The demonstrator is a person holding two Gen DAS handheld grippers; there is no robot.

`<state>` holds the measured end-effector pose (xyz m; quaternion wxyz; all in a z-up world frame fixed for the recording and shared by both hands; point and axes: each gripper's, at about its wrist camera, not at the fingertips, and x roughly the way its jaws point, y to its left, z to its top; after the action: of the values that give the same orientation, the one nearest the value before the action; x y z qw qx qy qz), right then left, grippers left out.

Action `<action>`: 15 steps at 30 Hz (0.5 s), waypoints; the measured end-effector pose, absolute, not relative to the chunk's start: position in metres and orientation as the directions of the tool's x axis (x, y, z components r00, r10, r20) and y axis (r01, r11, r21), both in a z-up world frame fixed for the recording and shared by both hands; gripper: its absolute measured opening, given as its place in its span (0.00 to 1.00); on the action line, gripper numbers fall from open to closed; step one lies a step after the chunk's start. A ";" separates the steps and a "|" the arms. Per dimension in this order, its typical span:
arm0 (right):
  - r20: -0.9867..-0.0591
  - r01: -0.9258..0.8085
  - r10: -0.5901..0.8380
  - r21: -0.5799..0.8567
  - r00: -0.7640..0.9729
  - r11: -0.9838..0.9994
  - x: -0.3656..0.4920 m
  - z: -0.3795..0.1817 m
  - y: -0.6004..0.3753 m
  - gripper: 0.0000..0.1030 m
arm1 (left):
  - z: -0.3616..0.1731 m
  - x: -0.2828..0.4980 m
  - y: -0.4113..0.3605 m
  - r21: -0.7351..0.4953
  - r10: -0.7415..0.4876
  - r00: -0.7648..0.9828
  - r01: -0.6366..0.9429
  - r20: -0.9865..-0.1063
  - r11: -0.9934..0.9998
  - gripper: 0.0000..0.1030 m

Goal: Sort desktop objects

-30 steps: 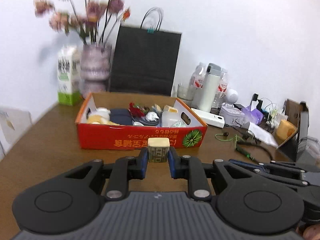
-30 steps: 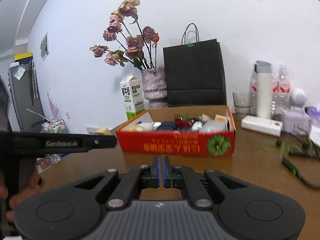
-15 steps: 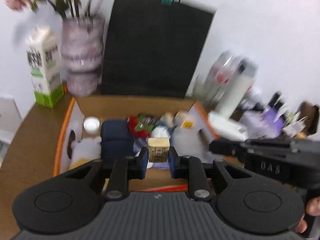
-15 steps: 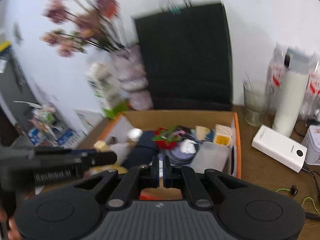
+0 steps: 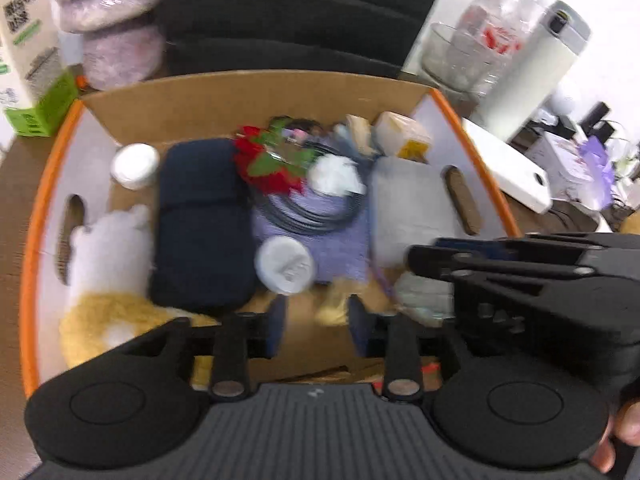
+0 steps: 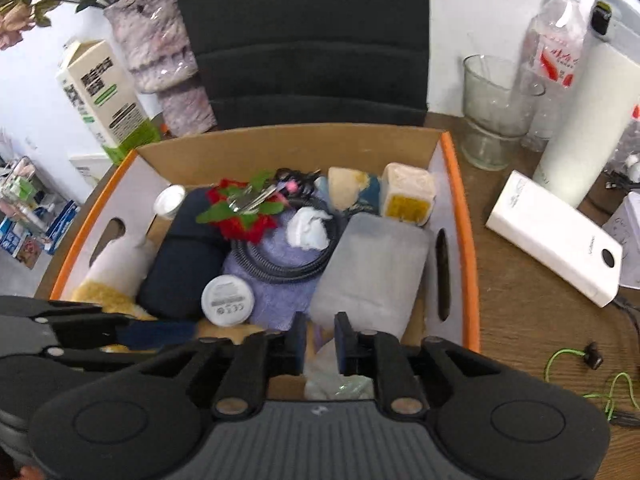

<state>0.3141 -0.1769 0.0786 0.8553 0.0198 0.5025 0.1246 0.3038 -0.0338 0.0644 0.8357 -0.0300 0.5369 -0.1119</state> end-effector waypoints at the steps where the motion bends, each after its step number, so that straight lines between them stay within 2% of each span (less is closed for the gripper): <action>1: -0.853 -0.186 0.233 0.162 0.467 0.969 0.315 0.080 -0.179 0.23 | 0.066 0.305 -0.030 -0.163 -0.206 0.406 0.139 -0.890 0.977 0.53; 2: -0.853 -0.175 0.229 0.165 0.468 0.971 0.314 0.081 -0.180 0.30 | 0.067 0.305 -0.026 -0.164 -0.203 0.408 0.128 -0.890 0.978 0.56; 3: -0.852 -0.160 0.223 0.166 0.473 0.973 0.314 0.082 -0.182 0.40 | 0.069 0.304 -0.021 -0.168 -0.198 0.411 0.110 -0.890 0.980 0.63; 4: -0.849 -0.148 0.216 0.165 0.481 0.975 0.313 0.083 -0.183 0.46 | 0.070 0.303 -0.017 -0.168 -0.191 0.417 0.092 -0.889 0.982 0.73; 6: -0.840 -0.123 0.197 0.156 0.506 0.980 0.309 0.085 -0.187 0.72 | 0.077 0.297 -0.007 -0.157 -0.172 0.446 0.071 -0.878 0.985 0.85; 8: -0.834 -0.097 0.185 0.158 0.520 0.983 0.304 0.088 -0.192 0.89 | 0.086 0.287 0.002 -0.142 -0.154 0.489 0.063 -0.858 0.988 0.95; 9: -0.830 -0.102 0.195 0.167 0.522 0.981 0.301 0.090 -0.193 0.90 | 0.092 0.281 0.005 -0.131 -0.142 0.513 0.058 -0.847 0.990 0.99; 12: -0.802 -0.119 0.226 0.192 0.553 0.974 0.287 0.100 -0.195 0.90 | 0.109 0.263 0.007 -0.084 -0.106 0.578 0.065 -0.809 0.994 1.00; 15: -0.772 -0.131 0.204 0.156 0.603 0.979 0.269 0.113 -0.191 0.90 | 0.123 0.241 0.006 -0.051 -0.091 0.632 0.081 -0.770 0.995 1.00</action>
<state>0.2685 -0.1908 0.1129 0.8942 0.0419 0.4358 0.0934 0.2408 0.0063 0.1225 0.9033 -0.0057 0.4263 -0.0476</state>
